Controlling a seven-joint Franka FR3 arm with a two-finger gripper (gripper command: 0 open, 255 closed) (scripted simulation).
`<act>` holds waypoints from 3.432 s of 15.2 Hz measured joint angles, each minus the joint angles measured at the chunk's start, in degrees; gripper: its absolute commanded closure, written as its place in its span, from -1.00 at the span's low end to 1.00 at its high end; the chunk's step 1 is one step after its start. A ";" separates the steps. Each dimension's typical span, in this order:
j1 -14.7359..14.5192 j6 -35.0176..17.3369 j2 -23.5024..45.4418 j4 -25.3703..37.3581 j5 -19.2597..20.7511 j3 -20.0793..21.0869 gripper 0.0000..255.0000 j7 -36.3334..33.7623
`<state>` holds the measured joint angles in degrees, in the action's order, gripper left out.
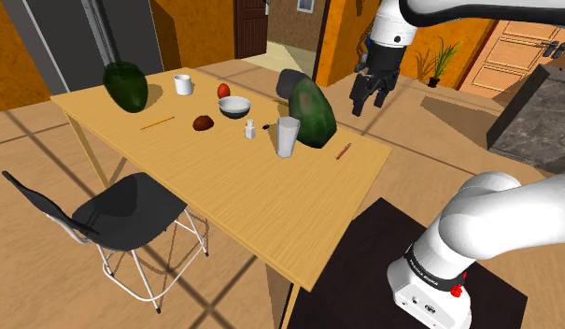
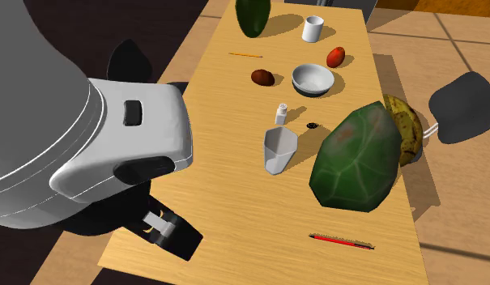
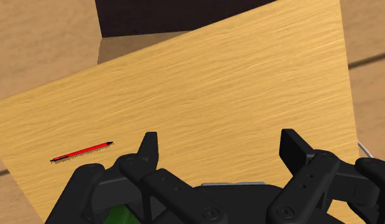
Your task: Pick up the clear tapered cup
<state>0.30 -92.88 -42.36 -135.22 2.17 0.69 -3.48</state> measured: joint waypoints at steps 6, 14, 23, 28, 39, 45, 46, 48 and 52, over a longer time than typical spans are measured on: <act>0.23 -6.32 7.89 1.48 0.38 0.15 -1.00 -0.49; 0.80 -17.16 24.69 7.46 1.48 0.20 -1.00 -1.39; 1.13 -24.37 44.00 19.52 2.95 0.24 -1.00 -2.75; 1.17 -25.68 55.58 29.80 3.68 0.00 -1.00 -3.21; 1.24 -27.10 72.19 44.97 4.34 -0.53 -1.00 -3.44; 1.22 -29.27 73.36 43.97 4.47 -0.57 1.00 -3.70; 1.22 -29.31 73.36 43.94 4.47 -0.57 1.00 -3.71; 1.22 -29.35 73.34 43.92 4.49 -0.58 1.00 -3.73; 1.21 -29.34 73.34 43.96 4.49 -0.58 1.00 -3.72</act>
<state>1.52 -122.22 30.99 -91.25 6.65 0.11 -7.20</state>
